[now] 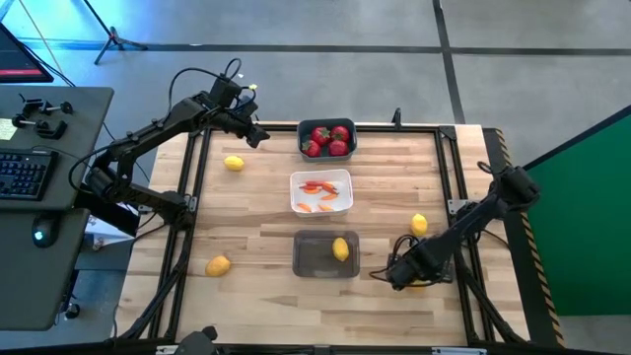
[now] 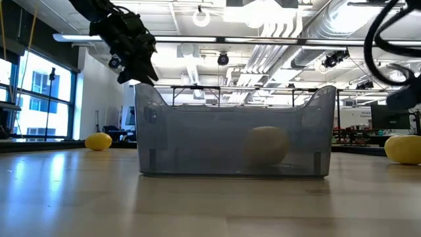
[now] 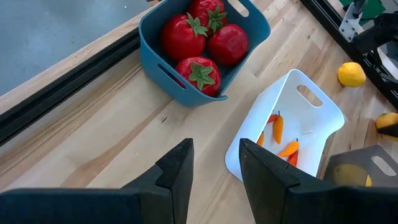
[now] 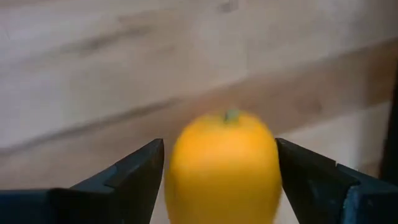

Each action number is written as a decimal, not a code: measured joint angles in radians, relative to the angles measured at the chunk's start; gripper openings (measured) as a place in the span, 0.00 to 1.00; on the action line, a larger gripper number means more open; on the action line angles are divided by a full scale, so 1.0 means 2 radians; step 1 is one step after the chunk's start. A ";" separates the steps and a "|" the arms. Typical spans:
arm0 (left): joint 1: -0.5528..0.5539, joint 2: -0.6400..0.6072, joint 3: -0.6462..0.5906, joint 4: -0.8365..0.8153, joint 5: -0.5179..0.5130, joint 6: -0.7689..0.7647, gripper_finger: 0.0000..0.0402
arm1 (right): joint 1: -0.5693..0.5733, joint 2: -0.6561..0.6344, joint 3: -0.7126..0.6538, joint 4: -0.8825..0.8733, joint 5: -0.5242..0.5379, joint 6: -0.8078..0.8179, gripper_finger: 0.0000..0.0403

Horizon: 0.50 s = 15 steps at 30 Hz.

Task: Sort produce into baskets
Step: Put the yellow lemon into the black bin

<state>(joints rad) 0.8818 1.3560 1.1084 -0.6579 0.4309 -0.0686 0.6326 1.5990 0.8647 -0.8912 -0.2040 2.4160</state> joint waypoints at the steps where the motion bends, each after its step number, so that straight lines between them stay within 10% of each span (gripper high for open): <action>1: 0.000 0.000 0.000 0.000 0.000 0.001 0.29 | -0.001 0.004 -0.002 0.001 0.007 -0.001 0.72; 15: 0.006 0.000 0.000 -0.002 0.002 0.022 0.28 | -0.017 -0.004 0.044 0.016 0.069 -0.132 0.42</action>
<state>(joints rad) 0.8937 1.3560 1.1084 -0.6625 0.4344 -0.0243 0.5992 1.5919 0.9519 -0.8591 -0.0666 2.1522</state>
